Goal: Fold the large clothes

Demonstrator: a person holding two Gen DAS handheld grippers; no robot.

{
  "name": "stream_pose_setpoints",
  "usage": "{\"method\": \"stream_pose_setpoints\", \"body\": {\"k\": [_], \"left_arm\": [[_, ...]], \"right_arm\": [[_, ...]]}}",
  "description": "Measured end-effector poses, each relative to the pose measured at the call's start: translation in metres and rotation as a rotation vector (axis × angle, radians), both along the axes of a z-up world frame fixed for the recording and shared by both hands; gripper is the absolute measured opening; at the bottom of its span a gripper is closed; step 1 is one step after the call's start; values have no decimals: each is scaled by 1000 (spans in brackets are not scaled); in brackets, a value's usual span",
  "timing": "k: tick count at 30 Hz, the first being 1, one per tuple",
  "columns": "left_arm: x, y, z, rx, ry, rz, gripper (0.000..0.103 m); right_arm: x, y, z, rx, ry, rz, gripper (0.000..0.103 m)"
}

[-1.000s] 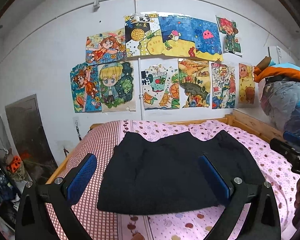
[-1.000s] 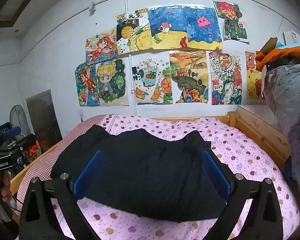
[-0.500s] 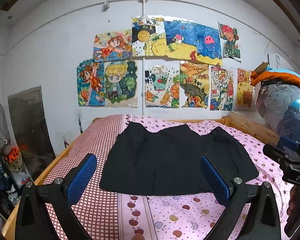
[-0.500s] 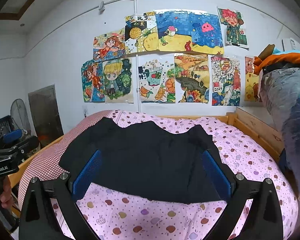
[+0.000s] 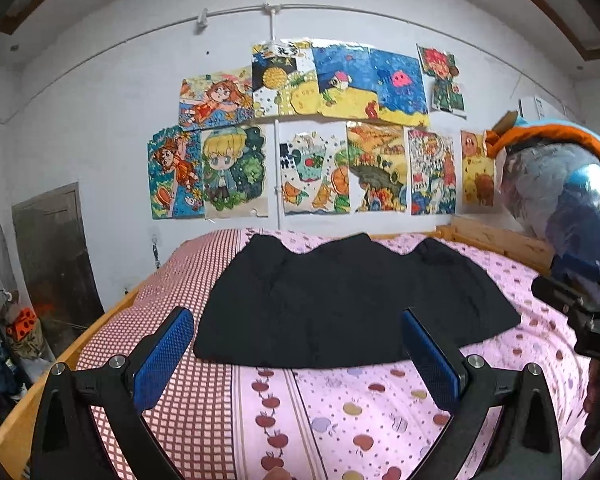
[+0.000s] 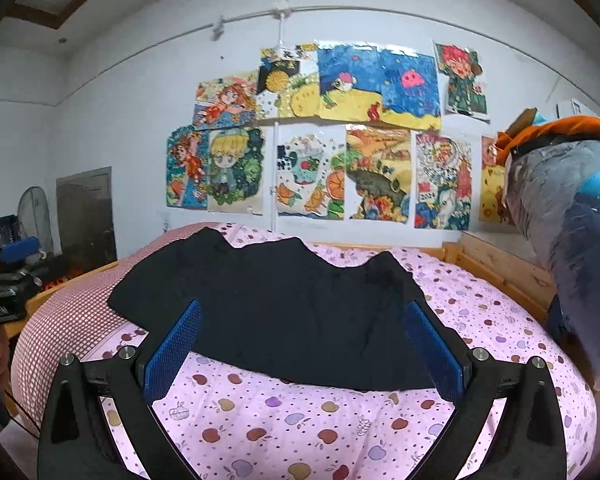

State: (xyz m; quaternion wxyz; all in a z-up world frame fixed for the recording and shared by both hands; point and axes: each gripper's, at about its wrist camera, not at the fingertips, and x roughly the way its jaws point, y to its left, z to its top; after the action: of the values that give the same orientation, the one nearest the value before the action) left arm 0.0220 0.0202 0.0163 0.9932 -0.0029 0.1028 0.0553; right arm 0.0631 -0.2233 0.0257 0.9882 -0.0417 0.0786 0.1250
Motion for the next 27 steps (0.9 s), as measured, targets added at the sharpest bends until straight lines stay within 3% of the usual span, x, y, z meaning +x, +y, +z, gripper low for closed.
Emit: {"method": "stream_pose_setpoints", "body": {"k": [16, 27], "left_arm": [[6, -4, -18, 32, 71, -1, 103], [8, -4, -20, 35, 83, -4, 103]], "right_arm": [[12, 10, -20, 0, 98, -35, 101], [12, 13, -22, -7, 104, -42, 101]]}}
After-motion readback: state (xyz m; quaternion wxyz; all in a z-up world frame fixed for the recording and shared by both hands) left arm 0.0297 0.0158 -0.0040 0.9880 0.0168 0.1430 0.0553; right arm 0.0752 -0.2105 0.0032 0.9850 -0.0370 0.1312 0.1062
